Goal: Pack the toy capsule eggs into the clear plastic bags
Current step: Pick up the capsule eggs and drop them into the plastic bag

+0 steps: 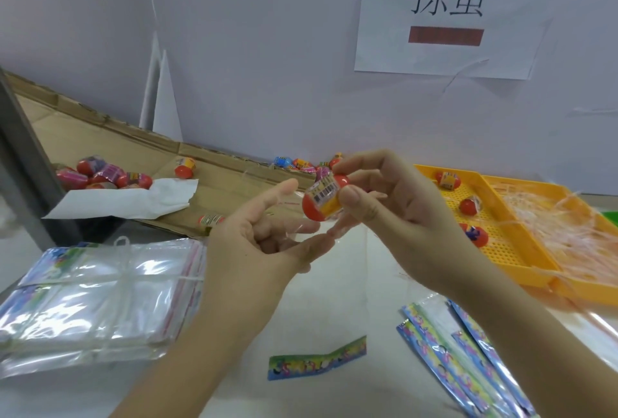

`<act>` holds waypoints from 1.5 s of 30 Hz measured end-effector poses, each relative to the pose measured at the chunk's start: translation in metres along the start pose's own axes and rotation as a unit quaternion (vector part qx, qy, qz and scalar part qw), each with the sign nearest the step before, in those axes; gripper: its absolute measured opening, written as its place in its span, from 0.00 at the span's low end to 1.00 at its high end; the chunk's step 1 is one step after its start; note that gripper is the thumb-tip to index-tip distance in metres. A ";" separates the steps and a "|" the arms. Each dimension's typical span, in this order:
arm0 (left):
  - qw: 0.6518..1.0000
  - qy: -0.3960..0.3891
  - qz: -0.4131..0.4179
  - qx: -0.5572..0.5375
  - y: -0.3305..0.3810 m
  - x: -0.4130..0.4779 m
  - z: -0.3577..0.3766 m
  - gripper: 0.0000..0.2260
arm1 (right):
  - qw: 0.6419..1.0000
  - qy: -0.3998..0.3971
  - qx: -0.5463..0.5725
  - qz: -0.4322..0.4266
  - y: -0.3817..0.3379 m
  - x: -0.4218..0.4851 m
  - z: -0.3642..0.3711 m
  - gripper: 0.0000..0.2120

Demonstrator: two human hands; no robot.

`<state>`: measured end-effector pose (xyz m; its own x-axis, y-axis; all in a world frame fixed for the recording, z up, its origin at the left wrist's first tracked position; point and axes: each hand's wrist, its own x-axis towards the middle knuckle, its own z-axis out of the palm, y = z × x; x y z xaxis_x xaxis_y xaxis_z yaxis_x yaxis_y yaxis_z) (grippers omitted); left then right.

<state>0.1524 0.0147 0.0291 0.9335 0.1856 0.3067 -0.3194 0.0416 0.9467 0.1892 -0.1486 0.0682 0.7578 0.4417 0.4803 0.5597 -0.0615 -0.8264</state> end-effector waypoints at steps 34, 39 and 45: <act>0.980 0.059 -0.050 -0.186 0.000 0.010 -0.004 0.26 | 0.974 -0.042 0.011 0.223 0.013 -0.005 0.019 0.48; 0.983 -0.003 -0.056 -0.173 -0.002 0.009 -0.007 0.42 | 0.974 0.003 0.111 0.195 0.021 -0.003 0.031 0.19; 0.974 -0.045 -0.173 -0.139 -0.015 0.010 -0.001 0.25 | 0.978 0.046 0.094 0.182 0.025 0.002 0.027 0.11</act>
<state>0.1666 0.0173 0.0180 0.9996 0.0268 -0.0077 -0.0023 0.3532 0.9355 0.1952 -0.1255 0.0407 0.9275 0.3374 0.1611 0.1818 -0.0304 -0.9829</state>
